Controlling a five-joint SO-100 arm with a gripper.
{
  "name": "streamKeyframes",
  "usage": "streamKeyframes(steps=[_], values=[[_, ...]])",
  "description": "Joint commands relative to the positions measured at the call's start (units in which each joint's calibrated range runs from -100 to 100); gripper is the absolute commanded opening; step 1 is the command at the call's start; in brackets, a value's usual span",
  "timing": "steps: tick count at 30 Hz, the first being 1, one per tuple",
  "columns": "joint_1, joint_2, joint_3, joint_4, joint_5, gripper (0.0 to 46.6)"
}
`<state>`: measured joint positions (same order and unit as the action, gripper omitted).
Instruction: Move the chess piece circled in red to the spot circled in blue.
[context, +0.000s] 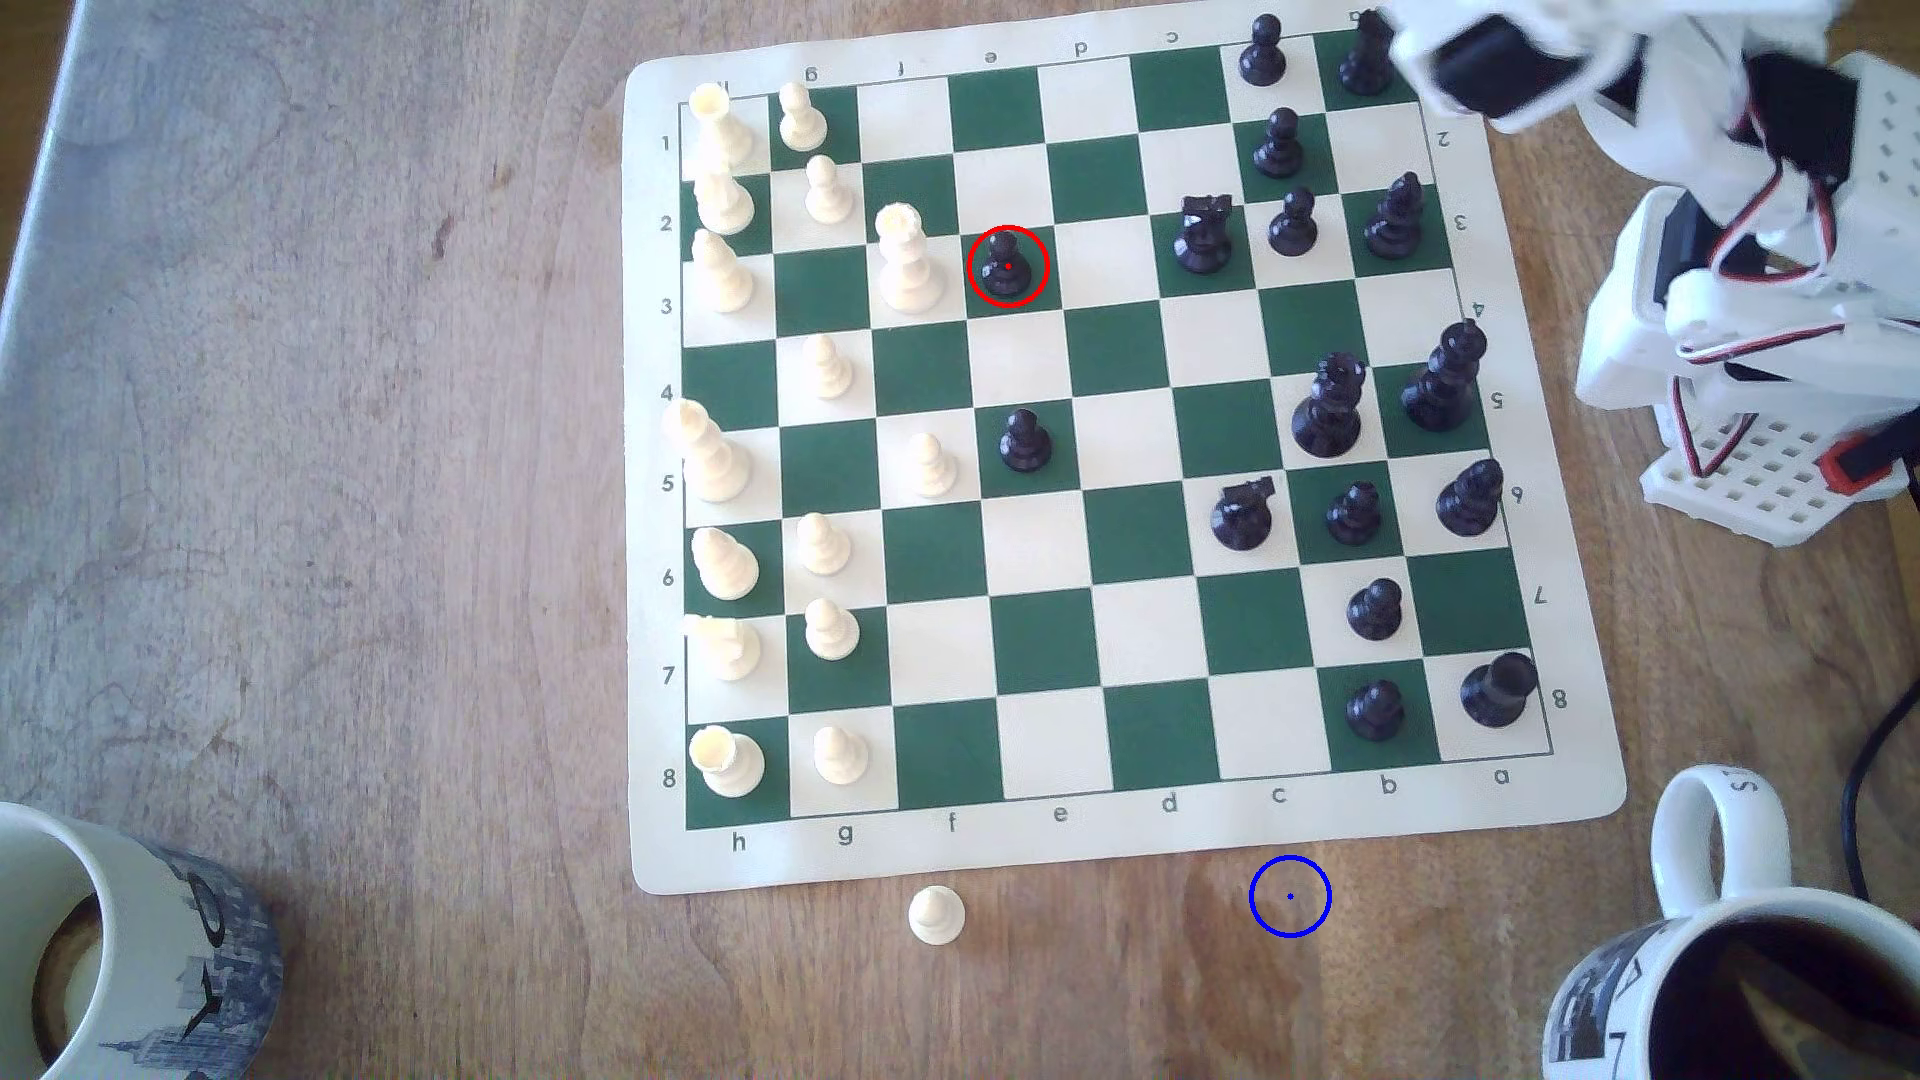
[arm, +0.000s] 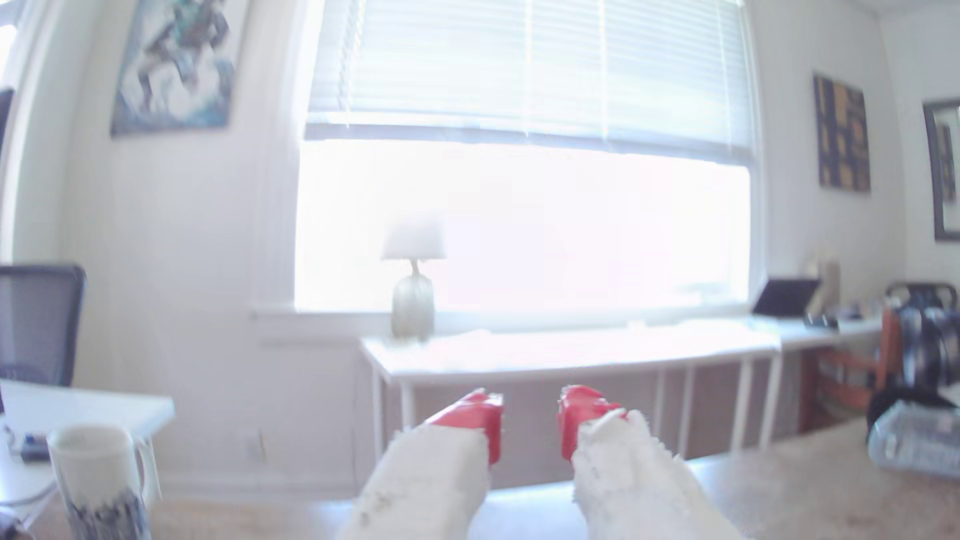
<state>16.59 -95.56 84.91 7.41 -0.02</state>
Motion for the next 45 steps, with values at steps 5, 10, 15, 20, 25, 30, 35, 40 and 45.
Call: streamKeyframes(steps=[5,10,15,20,25,30,35,40,45], values=[[-1.69,11.52,-22.62,31.74,-0.49,0.2],[-1.22,20.60,-27.25,37.63,-1.42,0.2],[-1.15,37.24,-42.30,44.60,-5.81,0.2],[-2.79,51.08,-54.44,49.67,-8.16,1.4],[-3.26,62.62,-61.34,50.74,-9.57,7.6],[-2.79,70.18,-64.78,50.25,-9.52,12.1],[-3.10,75.19,-65.87,48.53,-9.62,14.3],[-3.18,78.92,-65.96,47.54,-9.23,14.6],[-4.12,82.74,-66.05,47.14,-9.13,14.4]])
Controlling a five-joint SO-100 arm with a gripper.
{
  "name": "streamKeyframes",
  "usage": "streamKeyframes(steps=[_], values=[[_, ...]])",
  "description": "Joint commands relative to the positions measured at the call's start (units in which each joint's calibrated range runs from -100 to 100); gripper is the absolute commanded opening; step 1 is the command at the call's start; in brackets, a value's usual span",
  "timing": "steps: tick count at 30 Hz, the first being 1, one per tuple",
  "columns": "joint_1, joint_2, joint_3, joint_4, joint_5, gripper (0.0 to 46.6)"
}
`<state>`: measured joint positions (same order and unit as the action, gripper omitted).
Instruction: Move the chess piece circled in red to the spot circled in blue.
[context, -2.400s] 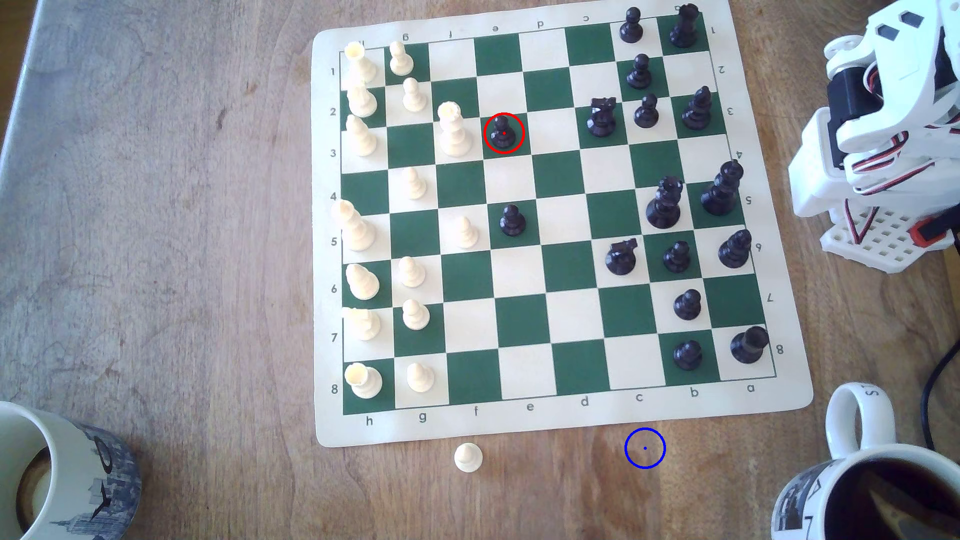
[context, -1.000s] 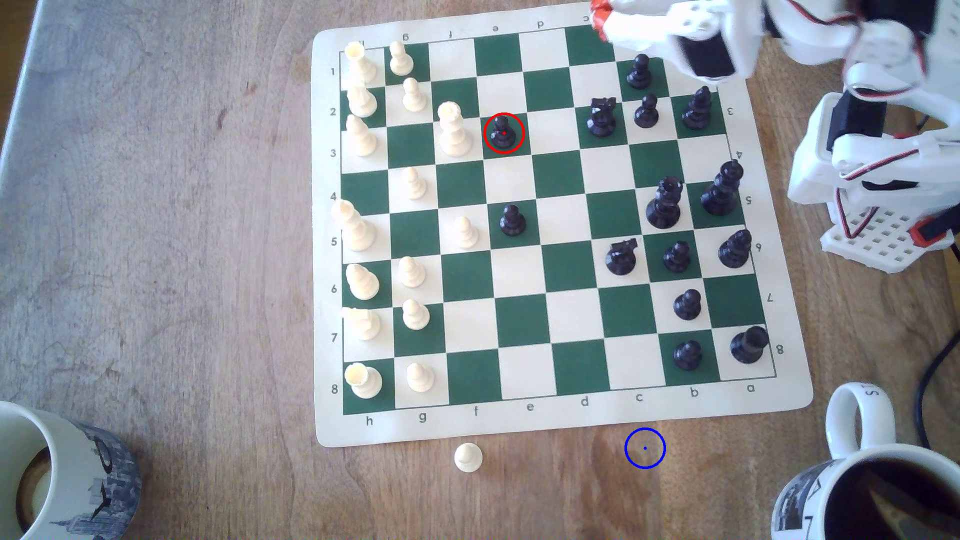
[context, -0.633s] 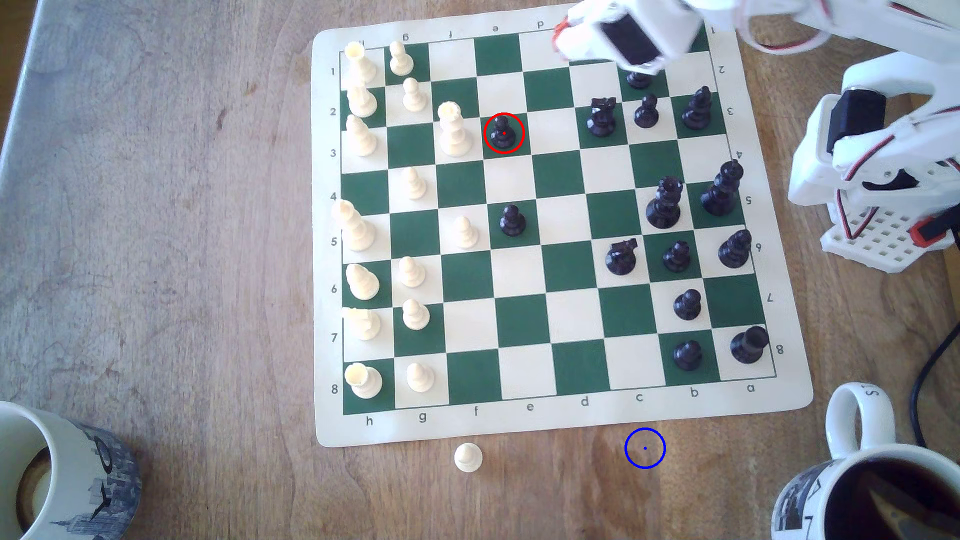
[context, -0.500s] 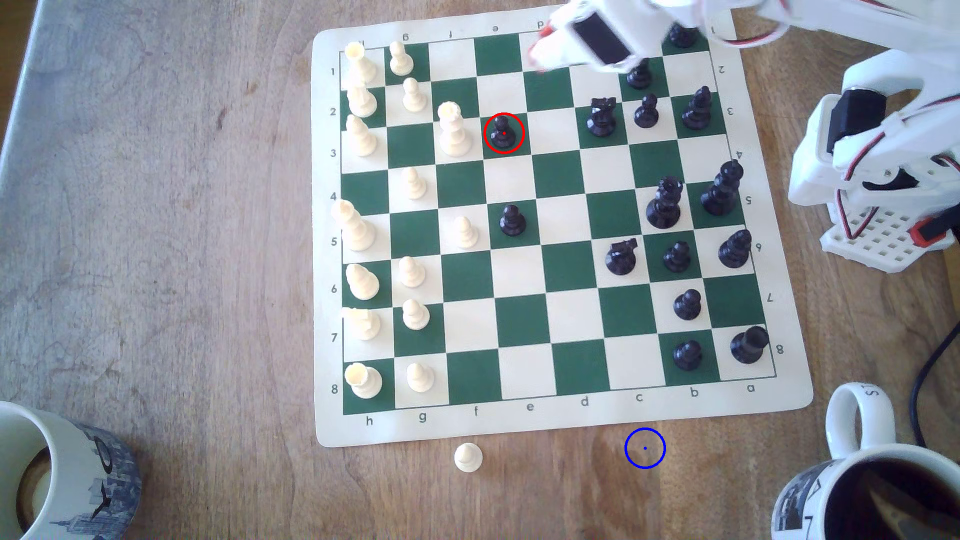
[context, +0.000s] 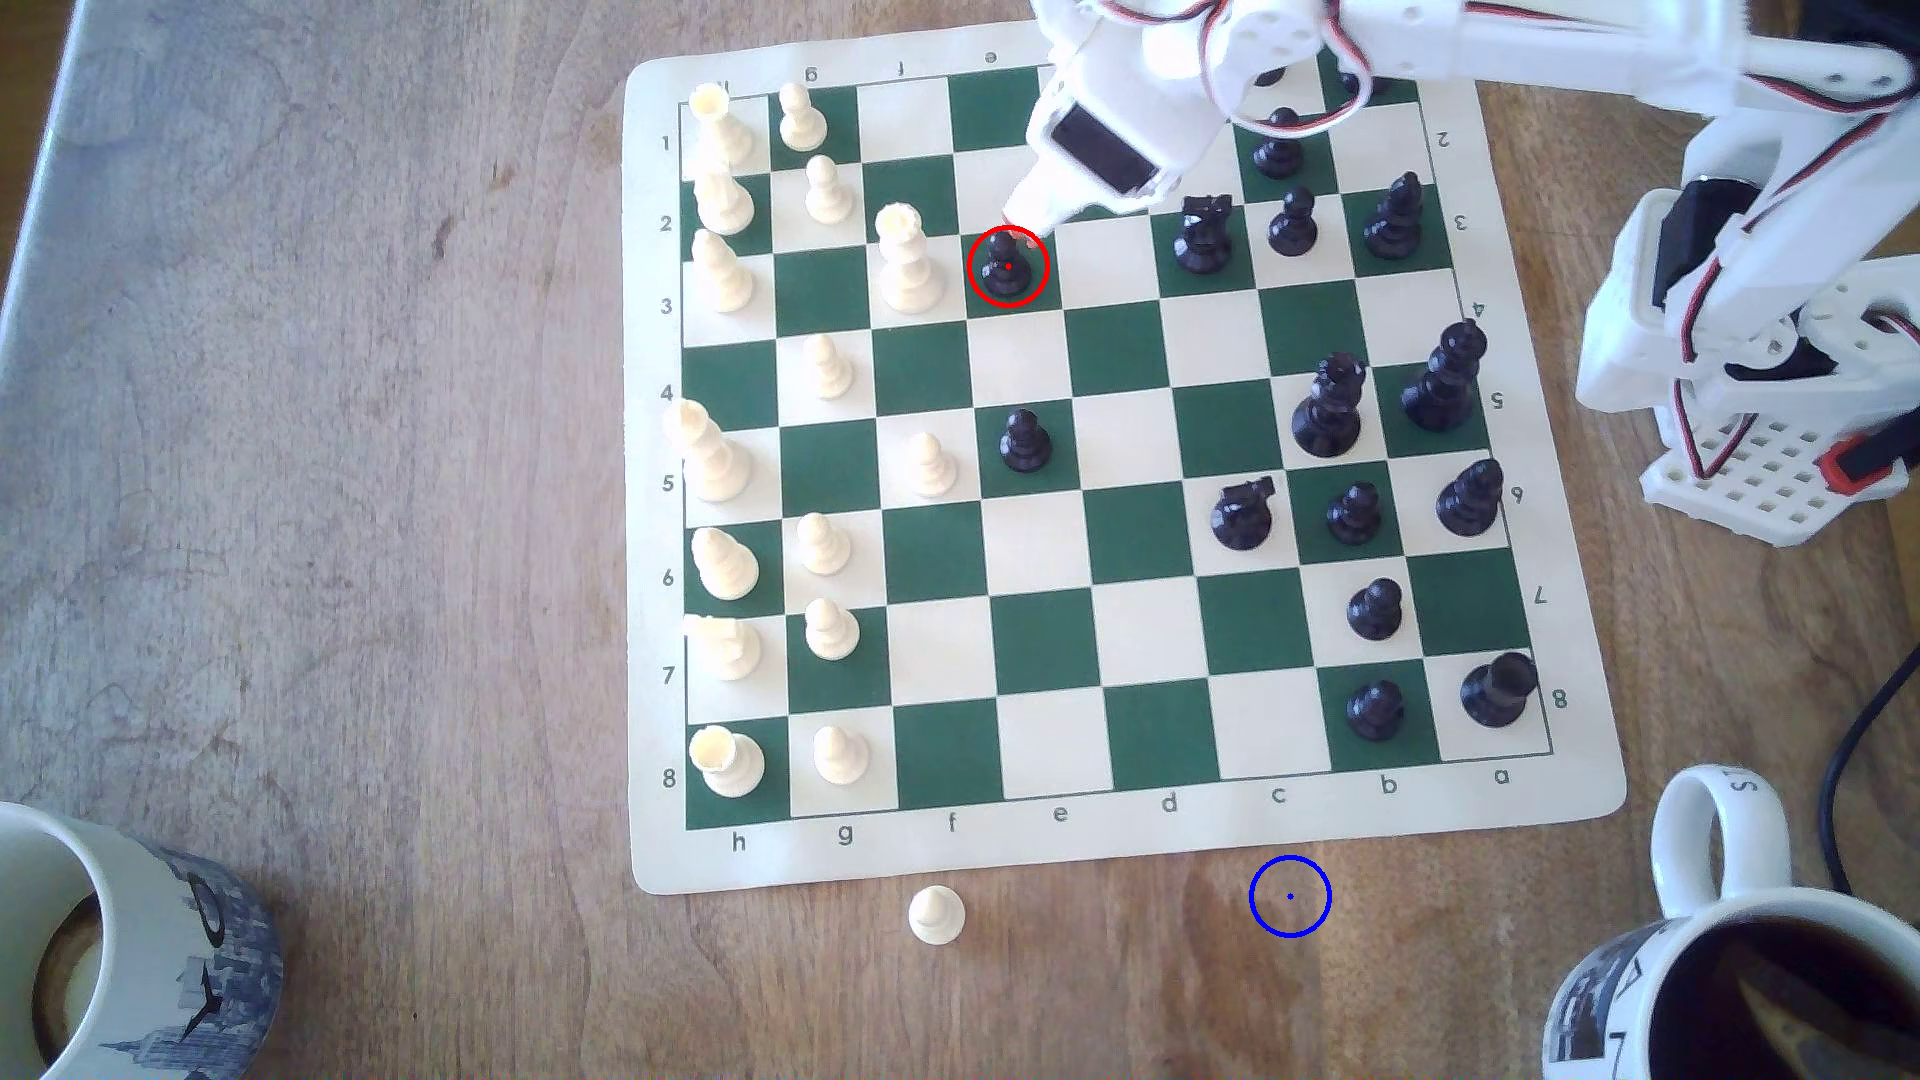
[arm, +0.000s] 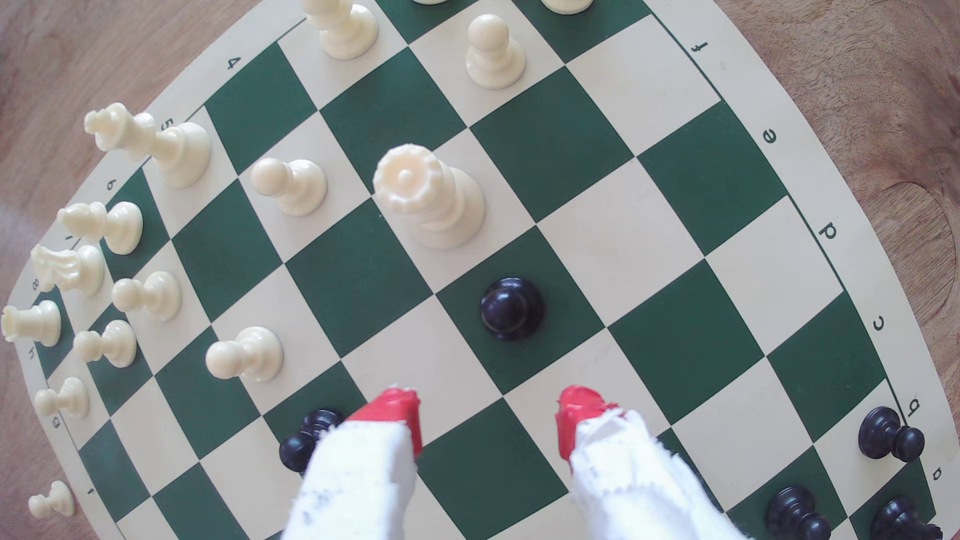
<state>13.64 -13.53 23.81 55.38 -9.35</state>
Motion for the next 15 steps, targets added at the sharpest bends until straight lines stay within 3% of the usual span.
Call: streamKeyframes(steps=[1,15], values=[[-1.32,1.48,-4.96,-0.83,0.24,14.4],[-1.25,12.09,-7.77,-4.11,1.42,14.3]])
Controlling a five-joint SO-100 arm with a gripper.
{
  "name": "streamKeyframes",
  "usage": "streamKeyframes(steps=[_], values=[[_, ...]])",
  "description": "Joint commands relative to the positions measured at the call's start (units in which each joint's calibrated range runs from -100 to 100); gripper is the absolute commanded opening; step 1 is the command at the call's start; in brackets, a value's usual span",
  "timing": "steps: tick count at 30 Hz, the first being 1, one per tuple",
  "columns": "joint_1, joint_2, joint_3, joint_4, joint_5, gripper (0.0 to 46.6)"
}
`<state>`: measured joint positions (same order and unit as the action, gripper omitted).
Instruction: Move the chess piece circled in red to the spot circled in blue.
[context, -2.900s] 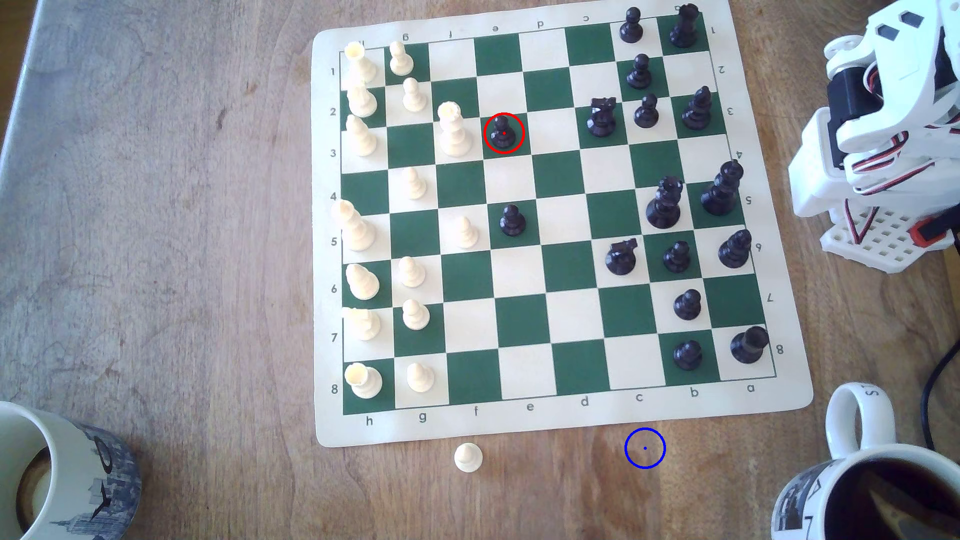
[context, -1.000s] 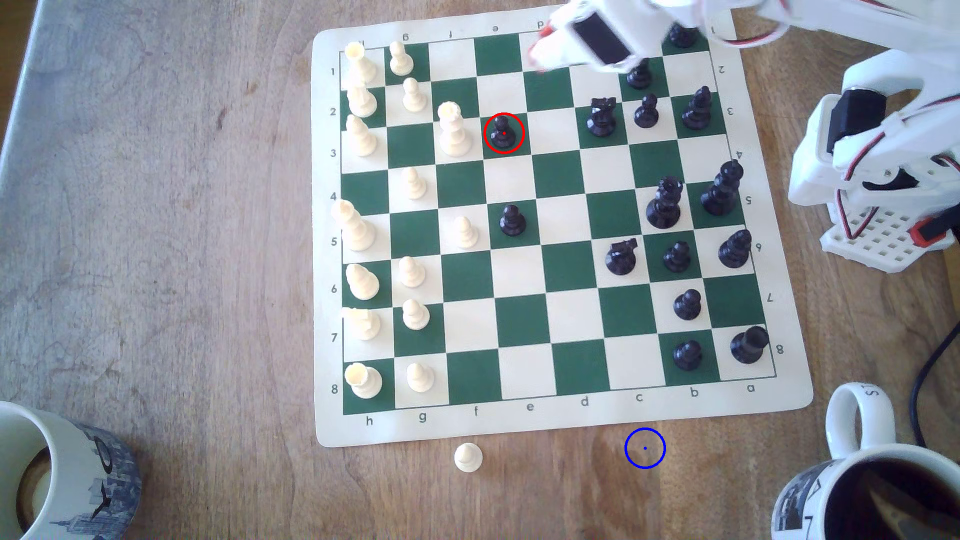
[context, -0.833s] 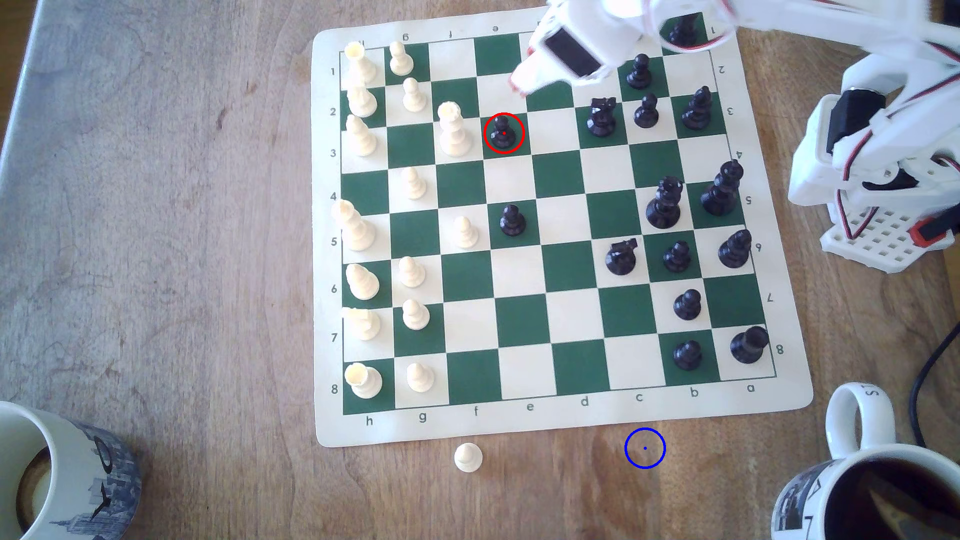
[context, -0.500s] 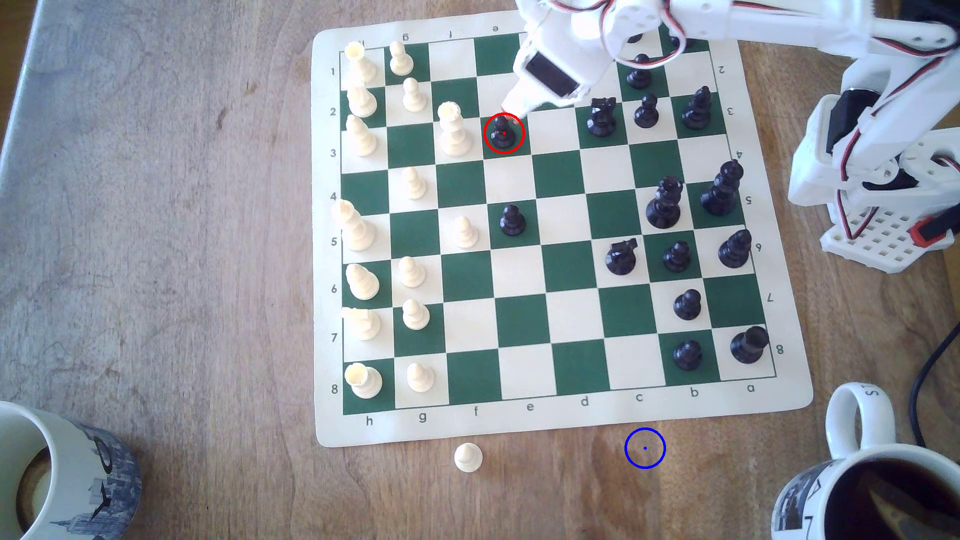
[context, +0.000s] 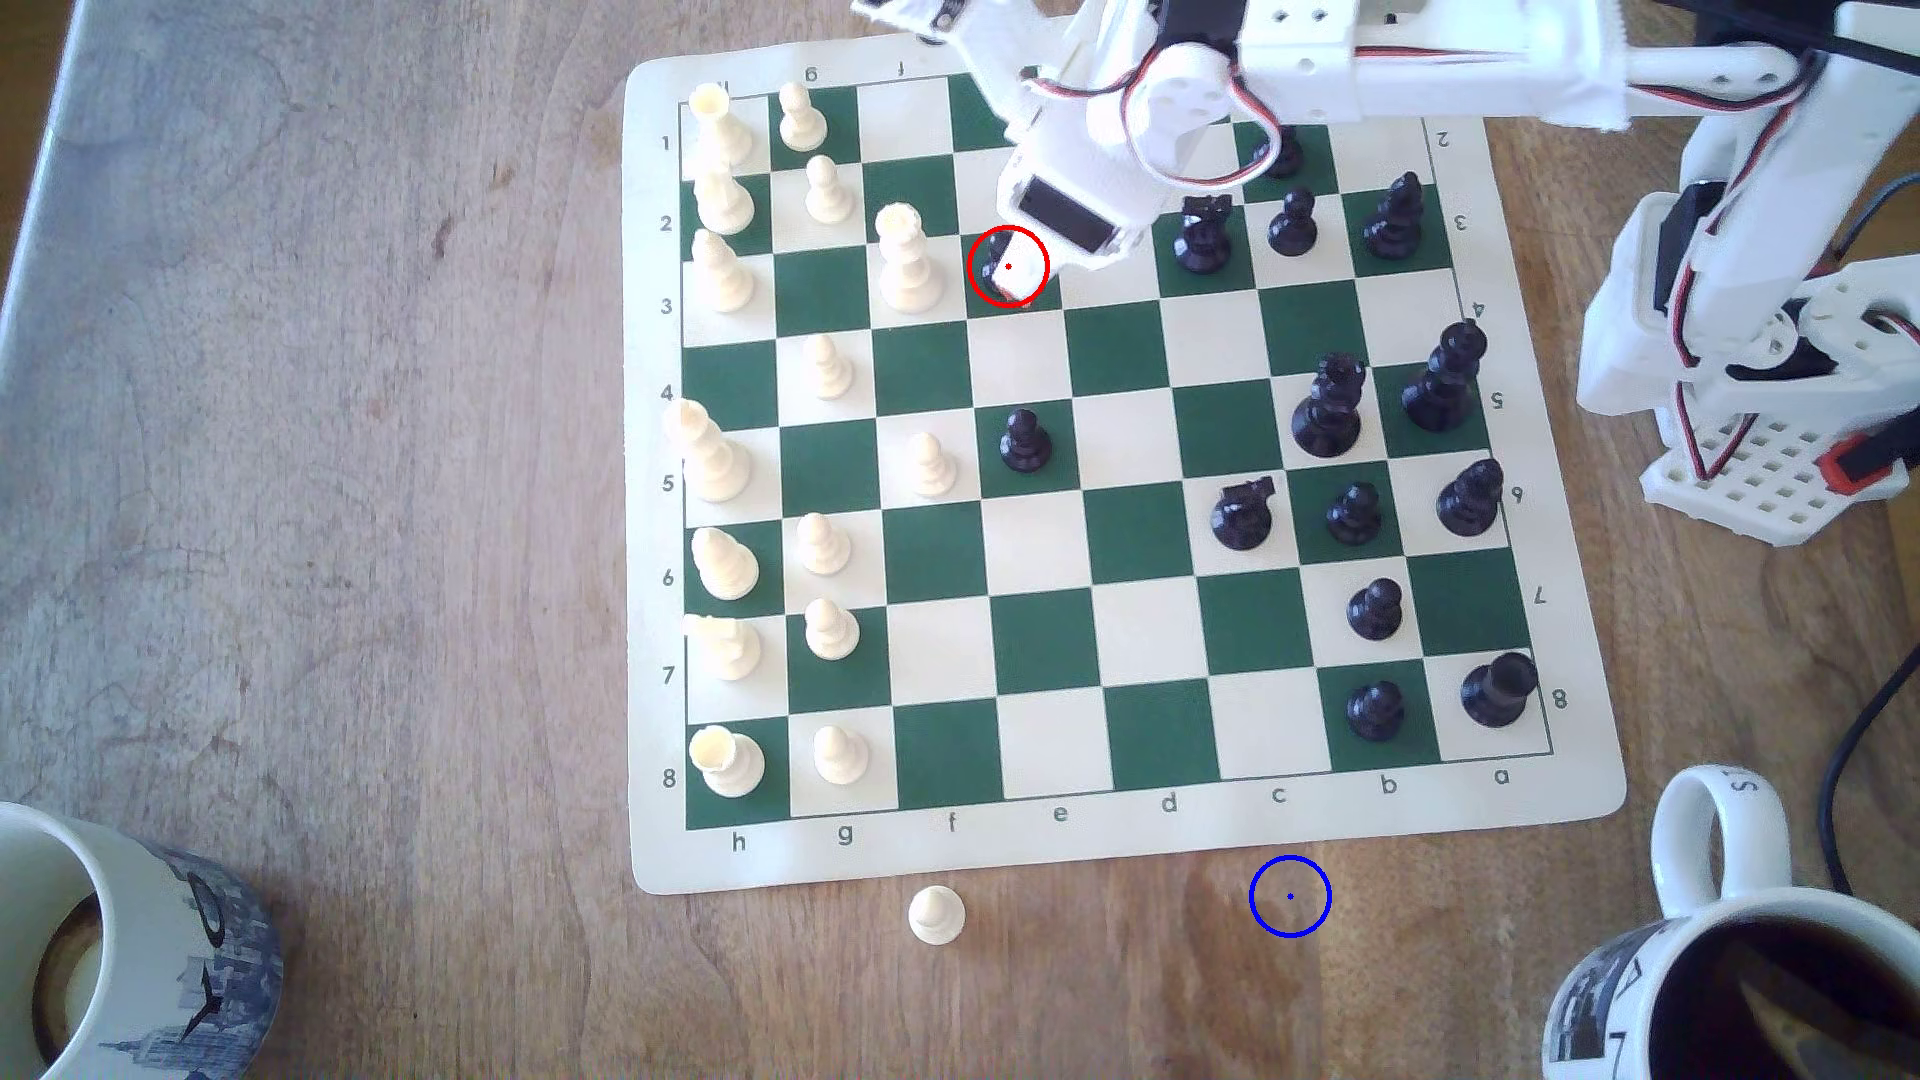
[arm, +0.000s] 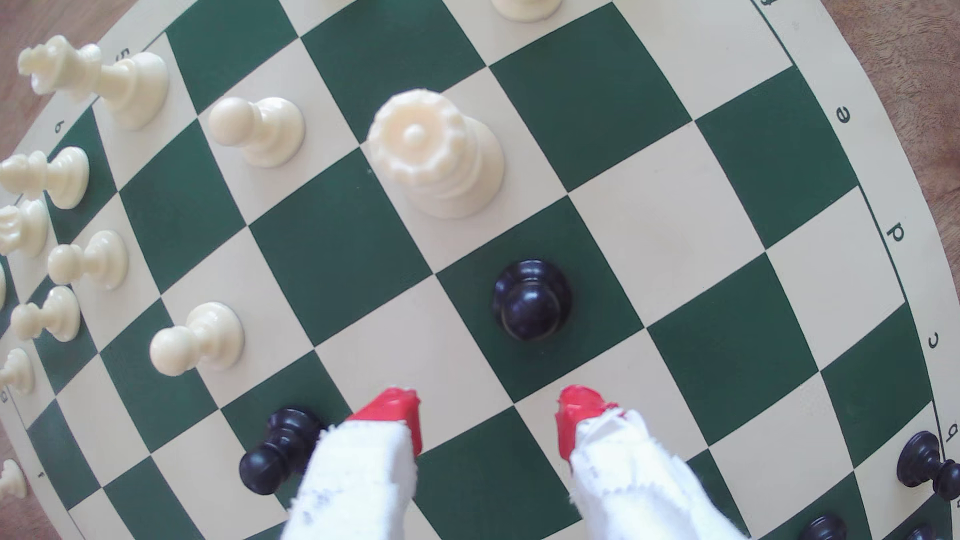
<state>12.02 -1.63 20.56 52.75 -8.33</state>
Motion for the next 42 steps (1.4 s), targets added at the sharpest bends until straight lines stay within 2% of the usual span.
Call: streamKeyframes(steps=[1,28,38,42], values=[[0.53,1.04,-4.60,-1.89,0.59,14.3],[2.18,7.83,-5.78,-9.10,3.66,15.6],[2.18,6.81,-5.87,-11.88,3.61,15.0],[1.94,6.13,-5.87,-11.80,3.52,13.3]])
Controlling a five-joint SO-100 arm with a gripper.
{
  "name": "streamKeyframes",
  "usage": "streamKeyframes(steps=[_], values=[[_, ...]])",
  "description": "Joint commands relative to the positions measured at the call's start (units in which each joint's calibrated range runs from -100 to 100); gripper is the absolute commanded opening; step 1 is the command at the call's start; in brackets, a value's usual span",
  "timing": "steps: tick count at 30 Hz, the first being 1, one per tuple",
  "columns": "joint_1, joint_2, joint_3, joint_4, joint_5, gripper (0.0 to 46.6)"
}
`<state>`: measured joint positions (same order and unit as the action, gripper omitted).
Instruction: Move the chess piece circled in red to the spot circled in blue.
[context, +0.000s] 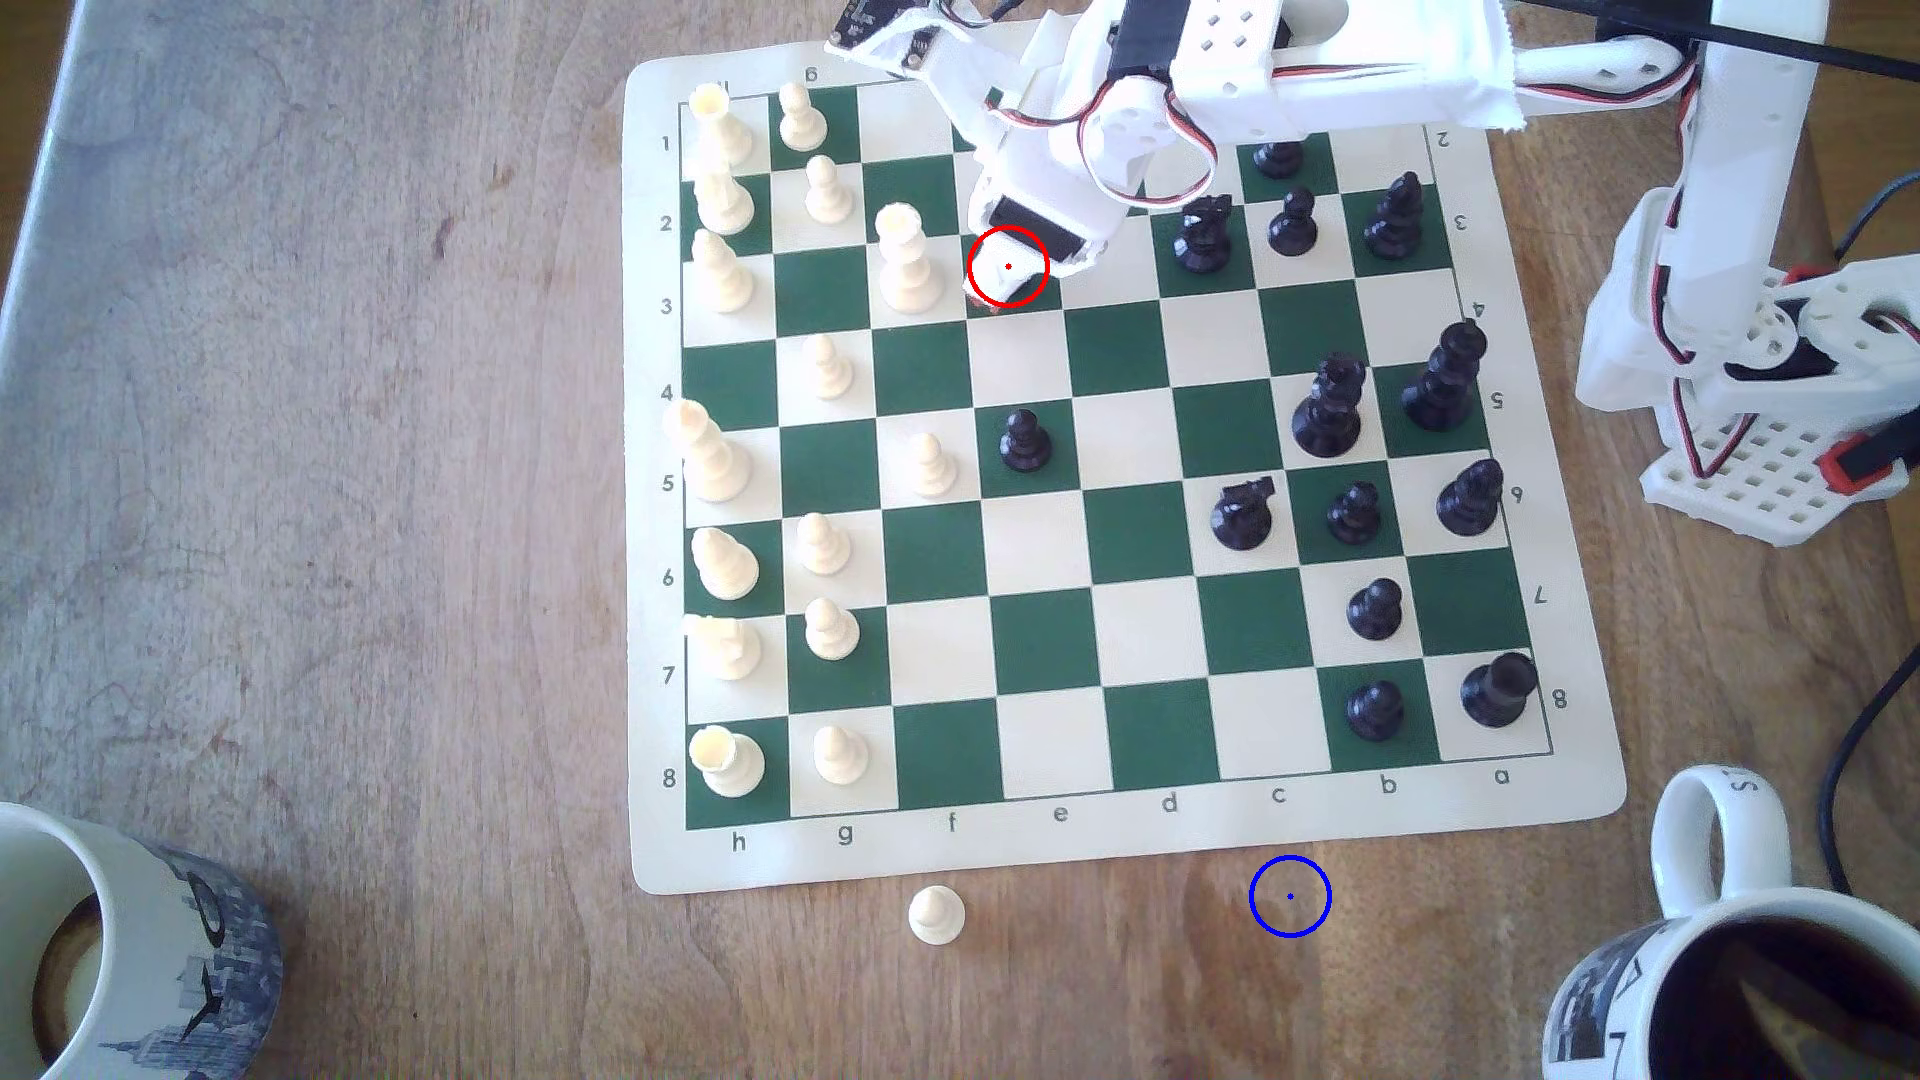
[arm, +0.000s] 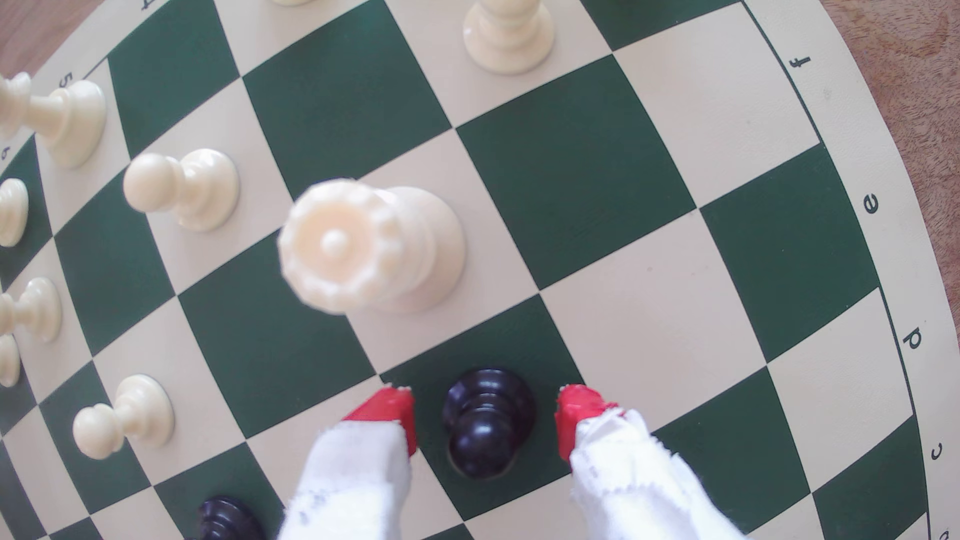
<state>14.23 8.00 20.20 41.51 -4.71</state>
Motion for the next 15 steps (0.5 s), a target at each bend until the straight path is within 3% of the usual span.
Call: streamKeyframes(steps=[1,15], values=[[-0.27,-3.67,-5.42,-0.56,-0.10,12.8],[-1.37,-4.86,-6.15,-0.89,-0.98,9.8]])
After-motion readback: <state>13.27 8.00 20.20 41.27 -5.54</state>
